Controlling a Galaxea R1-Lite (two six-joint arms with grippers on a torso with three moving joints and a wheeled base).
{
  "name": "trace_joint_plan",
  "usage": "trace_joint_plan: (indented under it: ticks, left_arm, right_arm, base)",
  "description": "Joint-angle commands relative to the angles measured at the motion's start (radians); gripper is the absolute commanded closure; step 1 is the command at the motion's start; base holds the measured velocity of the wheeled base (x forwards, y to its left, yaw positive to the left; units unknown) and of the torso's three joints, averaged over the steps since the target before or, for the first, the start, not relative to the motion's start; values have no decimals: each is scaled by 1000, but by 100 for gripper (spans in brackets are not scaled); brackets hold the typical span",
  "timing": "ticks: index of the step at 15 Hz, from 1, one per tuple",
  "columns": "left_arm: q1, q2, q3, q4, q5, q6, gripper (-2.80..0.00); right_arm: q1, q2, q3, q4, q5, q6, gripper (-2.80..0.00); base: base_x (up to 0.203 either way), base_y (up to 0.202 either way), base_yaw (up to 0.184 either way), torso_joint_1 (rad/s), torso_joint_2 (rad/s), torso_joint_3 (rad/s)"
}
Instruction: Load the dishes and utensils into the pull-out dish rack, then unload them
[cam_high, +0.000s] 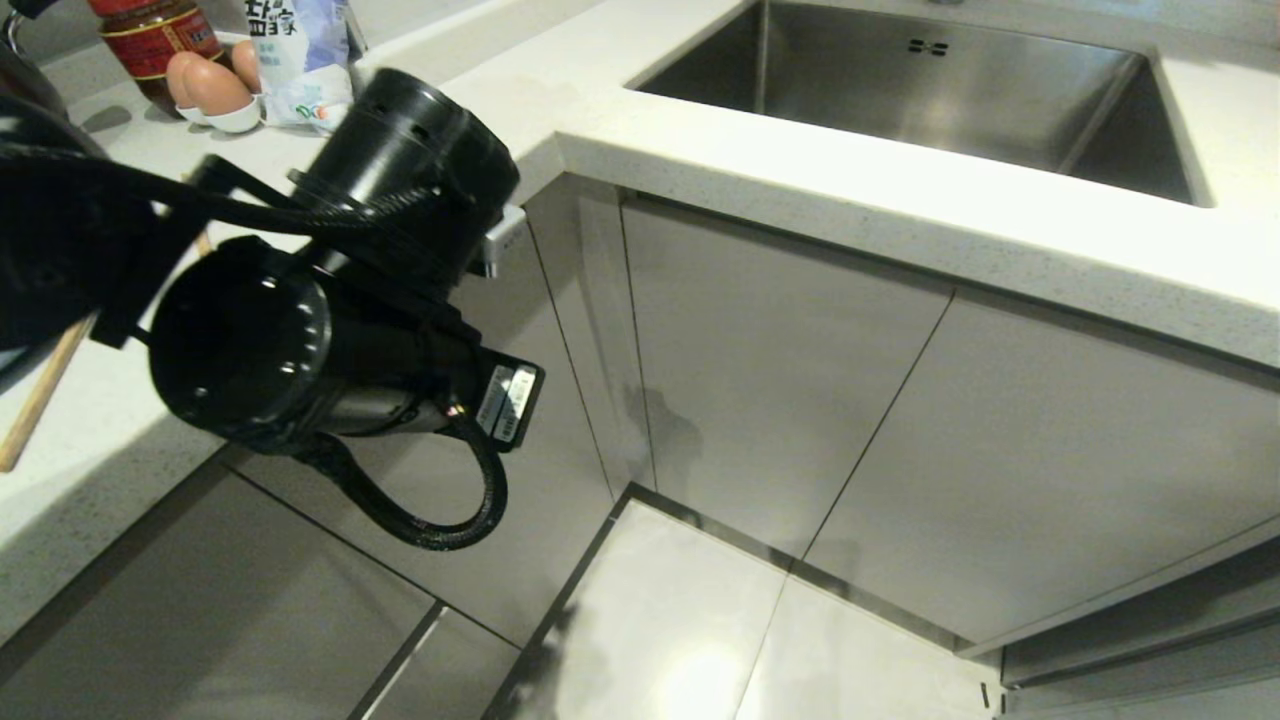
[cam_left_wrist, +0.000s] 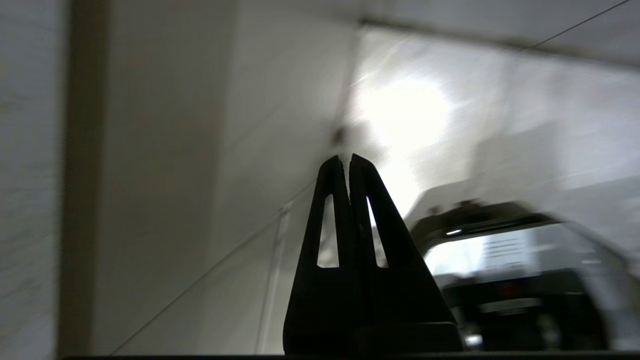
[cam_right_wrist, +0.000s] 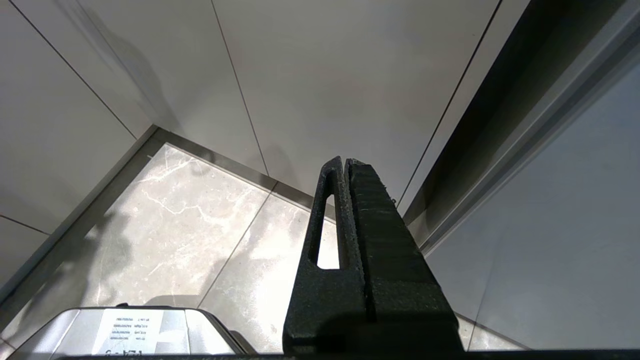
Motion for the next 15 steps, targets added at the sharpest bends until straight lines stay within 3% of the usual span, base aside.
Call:
trace_joint_plan:
  ticks: [1, 3, 5, 6, 8, 11, 13, 15]
  left_arm:
    - [-6, -120, -3, -19, -61, 4, 0]
    - [9, -267, -3, -64, -173, 35, 0]
    - [84, -424, 9, -113, -309, 89, 0]
    - [154, -482, 22, -141, -362, 121, 0]
    - [374, -620, 67, -224, -479, 179, 0]
    - [666, -839, 115, -285, -680, 210, 0]
    - [777, -982, 138, -291, -761, 220, 0]
    - [841, -1113, 187, -283, -792, 237, 0]
  right_arm:
    - [0, 0, 0, 0, 0, 0, 0]
    - [0, 0, 0, 0, 0, 0, 0]
    - [0, 0, 0, 0, 0, 0, 0]
    - [0, 0, 0, 0, 0, 0, 0]
    - [0, 0, 0, 0, 0, 0, 0]
    - [0, 0, 0, 0, 0, 0, 0]
    - [0, 0, 0, 0, 0, 0, 0]
    - [0, 0, 0, 0, 0, 0, 0]
  base:
    - [0, 0, 0, 0, 0, 0]
    - [0, 0, 0, 0, 0, 0]
    - [0, 0, 0, 0, 0, 0]
    - [0, 0, 0, 0, 0, 0]
    - [0, 0, 0, 0, 0, 0]
    - [0, 0, 0, 0, 0, 0]
    - [0, 0, 0, 0, 0, 0]
    - [0, 0, 0, 0, 0, 0]
